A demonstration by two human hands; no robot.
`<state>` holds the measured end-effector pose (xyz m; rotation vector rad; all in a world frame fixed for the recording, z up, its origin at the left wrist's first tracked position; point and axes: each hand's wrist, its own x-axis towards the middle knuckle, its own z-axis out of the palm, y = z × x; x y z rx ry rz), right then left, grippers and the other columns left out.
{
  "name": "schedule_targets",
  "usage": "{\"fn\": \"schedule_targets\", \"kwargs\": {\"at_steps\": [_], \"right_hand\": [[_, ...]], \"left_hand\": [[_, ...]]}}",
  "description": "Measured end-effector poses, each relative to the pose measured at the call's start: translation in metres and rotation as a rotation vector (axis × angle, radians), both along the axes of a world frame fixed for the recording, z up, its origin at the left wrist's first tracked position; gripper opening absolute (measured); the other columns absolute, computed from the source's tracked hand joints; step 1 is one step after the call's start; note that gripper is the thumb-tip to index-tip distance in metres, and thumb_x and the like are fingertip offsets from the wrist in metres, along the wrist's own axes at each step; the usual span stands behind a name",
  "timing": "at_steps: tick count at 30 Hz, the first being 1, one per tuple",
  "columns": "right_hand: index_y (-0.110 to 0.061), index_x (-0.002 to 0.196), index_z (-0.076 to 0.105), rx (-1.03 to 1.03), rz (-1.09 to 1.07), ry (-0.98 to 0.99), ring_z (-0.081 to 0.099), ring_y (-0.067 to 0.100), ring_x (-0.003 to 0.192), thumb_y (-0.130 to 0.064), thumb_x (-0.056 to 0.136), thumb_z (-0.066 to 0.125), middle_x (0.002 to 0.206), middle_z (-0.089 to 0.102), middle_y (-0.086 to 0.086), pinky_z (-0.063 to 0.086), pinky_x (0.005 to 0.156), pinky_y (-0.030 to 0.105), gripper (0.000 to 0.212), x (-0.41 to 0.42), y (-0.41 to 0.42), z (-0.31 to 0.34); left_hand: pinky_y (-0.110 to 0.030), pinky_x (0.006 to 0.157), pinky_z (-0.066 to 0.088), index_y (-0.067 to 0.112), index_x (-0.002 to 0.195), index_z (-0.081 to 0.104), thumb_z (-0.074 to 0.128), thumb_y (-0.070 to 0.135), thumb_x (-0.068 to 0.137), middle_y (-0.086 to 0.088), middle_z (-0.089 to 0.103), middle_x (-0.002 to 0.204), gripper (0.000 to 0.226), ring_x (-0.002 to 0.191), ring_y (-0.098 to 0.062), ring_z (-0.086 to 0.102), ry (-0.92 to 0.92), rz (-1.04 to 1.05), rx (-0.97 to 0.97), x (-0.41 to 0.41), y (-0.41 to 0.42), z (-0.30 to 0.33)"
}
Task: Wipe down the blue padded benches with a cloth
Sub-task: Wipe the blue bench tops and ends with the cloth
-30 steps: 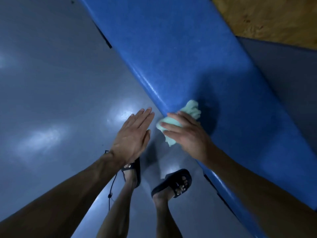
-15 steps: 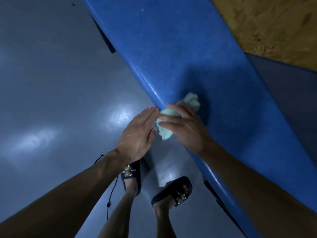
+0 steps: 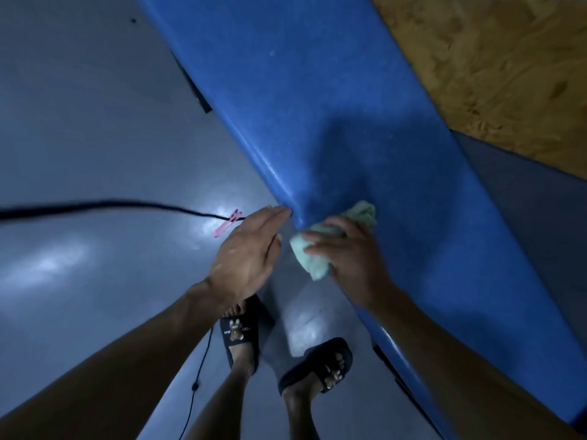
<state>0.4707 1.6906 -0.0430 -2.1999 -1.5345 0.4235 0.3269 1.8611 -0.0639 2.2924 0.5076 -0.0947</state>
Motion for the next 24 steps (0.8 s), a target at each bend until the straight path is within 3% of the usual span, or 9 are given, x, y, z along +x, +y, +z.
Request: {"fn": "schedule_targets", "kwargs": {"at_steps": [4,8,10,13,17,20,24], "right_hand": [[-0.018,0.085,0.079,0.053,-0.013,-0.053,0.061,0.027,0.102,-0.01,0.078,0.054,0.109,0.074,-0.01,0.054,0.082,0.038,0.027,0.008,0.053,0.004],[-0.027,0.105,0.076,-0.067,-0.055,0.001,0.053,0.022,0.117,-0.004,0.077,0.062,0.129,0.063,-0.018,0.043,0.1,0.035,0.039,-0.003,0.003,0.005],[-0.029,0.109,0.075,-0.145,-0.061,0.028,0.051,0.019,0.12,-0.003,0.074,0.067,0.133,0.059,-0.024,0.046,0.098,0.038,0.045,-0.011,-0.027,0.01],[-0.03,0.109,0.074,-0.21,-0.042,0.033,0.052,0.018,0.119,0.0,0.069,0.071,0.131,0.06,-0.026,0.049,0.095,0.038,0.05,-0.016,-0.042,0.013],[-0.027,0.096,0.076,-0.036,0.014,0.028,0.052,0.016,0.109,-0.009,0.073,0.059,0.115,0.066,-0.019,0.049,0.092,0.036,0.034,0.0,0.018,0.006],[-0.025,0.087,0.075,0.111,0.01,0.001,0.062,0.021,0.094,-0.02,0.079,0.057,0.104,0.046,-0.02,0.055,0.079,0.037,0.02,0.01,0.083,0.006],[-0.023,0.095,0.079,0.053,0.001,-0.053,0.056,0.021,0.106,-0.012,0.081,0.056,0.113,0.069,-0.019,0.05,0.091,0.038,0.029,0.01,0.074,0.004]], "left_hand": [[-0.013,0.113,0.026,0.016,0.147,0.044,0.045,0.015,0.1,0.001,0.05,0.147,0.046,0.132,-0.014,0.047,-0.026,0.062,-0.07,0.002,0.003,0.003],[-0.016,0.111,0.029,0.022,0.149,0.038,0.042,0.018,0.101,0.006,0.044,0.15,0.049,0.135,-0.011,0.044,0.033,0.073,-0.06,0.004,0.004,0.006],[-0.016,0.111,0.029,0.024,0.15,0.036,0.042,0.017,0.101,0.009,0.041,0.152,0.05,0.135,-0.01,0.043,0.04,0.094,-0.089,0.004,0.002,0.007],[-0.001,0.107,0.017,0.026,0.151,0.035,0.042,0.017,0.102,0.013,0.037,0.153,0.051,0.135,-0.004,0.039,0.045,0.138,-0.139,0.003,0.0,0.008],[0.003,0.103,0.014,0.023,0.151,0.035,0.043,0.014,0.101,0.01,0.039,0.151,0.051,0.132,-0.004,0.04,0.024,0.168,-0.175,0.004,0.0,0.009],[-0.001,0.106,0.019,0.016,0.148,0.039,0.046,0.01,0.1,0.003,0.042,0.149,0.049,0.132,-0.009,0.043,-0.027,0.24,-0.208,0.007,0.003,0.007],[-0.001,0.106,0.018,0.017,0.149,0.039,0.044,0.013,0.102,0.002,0.043,0.15,0.047,0.134,-0.009,0.041,-0.033,0.357,-0.24,0.014,0.009,0.007]]}}
